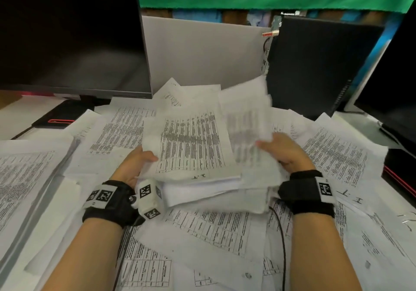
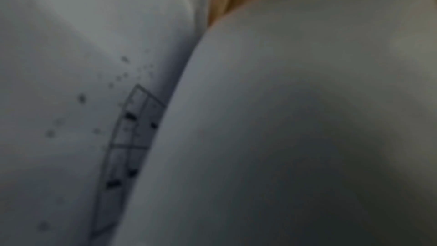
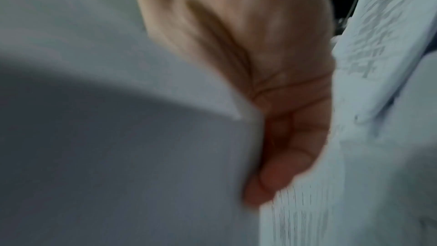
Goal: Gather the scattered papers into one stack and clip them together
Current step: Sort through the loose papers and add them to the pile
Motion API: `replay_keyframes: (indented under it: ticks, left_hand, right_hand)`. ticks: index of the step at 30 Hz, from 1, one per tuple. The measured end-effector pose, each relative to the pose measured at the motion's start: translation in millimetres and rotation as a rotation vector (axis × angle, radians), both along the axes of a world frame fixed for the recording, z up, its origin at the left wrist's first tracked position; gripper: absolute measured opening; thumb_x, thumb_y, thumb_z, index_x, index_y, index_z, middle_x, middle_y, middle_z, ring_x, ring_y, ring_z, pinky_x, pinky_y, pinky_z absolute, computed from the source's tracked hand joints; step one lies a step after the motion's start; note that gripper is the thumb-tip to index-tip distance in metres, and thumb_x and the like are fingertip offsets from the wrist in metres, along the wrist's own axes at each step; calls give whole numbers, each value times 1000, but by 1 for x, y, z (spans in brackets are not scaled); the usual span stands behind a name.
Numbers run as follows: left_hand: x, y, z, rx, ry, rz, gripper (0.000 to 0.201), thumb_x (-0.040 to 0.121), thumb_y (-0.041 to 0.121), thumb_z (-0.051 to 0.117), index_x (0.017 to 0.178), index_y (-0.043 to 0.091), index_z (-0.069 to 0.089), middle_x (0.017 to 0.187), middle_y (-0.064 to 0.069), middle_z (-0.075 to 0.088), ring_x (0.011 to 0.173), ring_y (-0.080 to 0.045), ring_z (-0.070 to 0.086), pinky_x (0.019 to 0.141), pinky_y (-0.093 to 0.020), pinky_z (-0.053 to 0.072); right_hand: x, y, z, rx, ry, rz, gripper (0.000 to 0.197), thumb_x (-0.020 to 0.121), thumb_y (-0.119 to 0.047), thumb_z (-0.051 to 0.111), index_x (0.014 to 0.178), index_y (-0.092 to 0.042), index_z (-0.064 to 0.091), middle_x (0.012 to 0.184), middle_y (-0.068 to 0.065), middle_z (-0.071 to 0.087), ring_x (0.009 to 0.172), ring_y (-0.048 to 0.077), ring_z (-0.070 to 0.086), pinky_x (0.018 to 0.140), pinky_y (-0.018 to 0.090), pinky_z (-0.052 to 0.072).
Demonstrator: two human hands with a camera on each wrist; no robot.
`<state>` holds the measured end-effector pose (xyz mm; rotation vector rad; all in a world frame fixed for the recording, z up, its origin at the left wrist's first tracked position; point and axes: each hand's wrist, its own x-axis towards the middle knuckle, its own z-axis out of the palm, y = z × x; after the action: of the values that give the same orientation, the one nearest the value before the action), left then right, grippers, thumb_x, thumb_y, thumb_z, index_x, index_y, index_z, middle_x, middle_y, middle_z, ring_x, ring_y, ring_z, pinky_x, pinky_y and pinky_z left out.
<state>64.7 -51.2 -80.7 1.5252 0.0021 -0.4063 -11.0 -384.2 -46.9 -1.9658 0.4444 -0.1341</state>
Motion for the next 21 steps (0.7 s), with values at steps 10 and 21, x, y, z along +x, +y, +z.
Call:
replay_keyframes:
  ticks: [10, 21]
  left_hand:
    - [-11, -8, 8, 154, 14, -100, 40, 85, -17, 33, 115, 4, 49, 90, -13, 62, 76, -24, 60, 60, -31, 46]
    - [-2, -4, 0, 59, 99, 16, 41, 86, -8, 33, 113, 12, 56, 97, -14, 67, 77, -27, 65, 56, -29, 53]
  right_hand:
    - [-6, -34, 0, 397, -754, -944, 20, 104, -15, 46, 120, -6, 52, 98, -3, 56, 87, 11, 55, 83, 24, 46]
    - [16, 8, -15, 383, -333, -252, 25, 97, -12, 59, 121, -4, 63, 88, 1, 65, 62, 1, 64, 52, 16, 50]
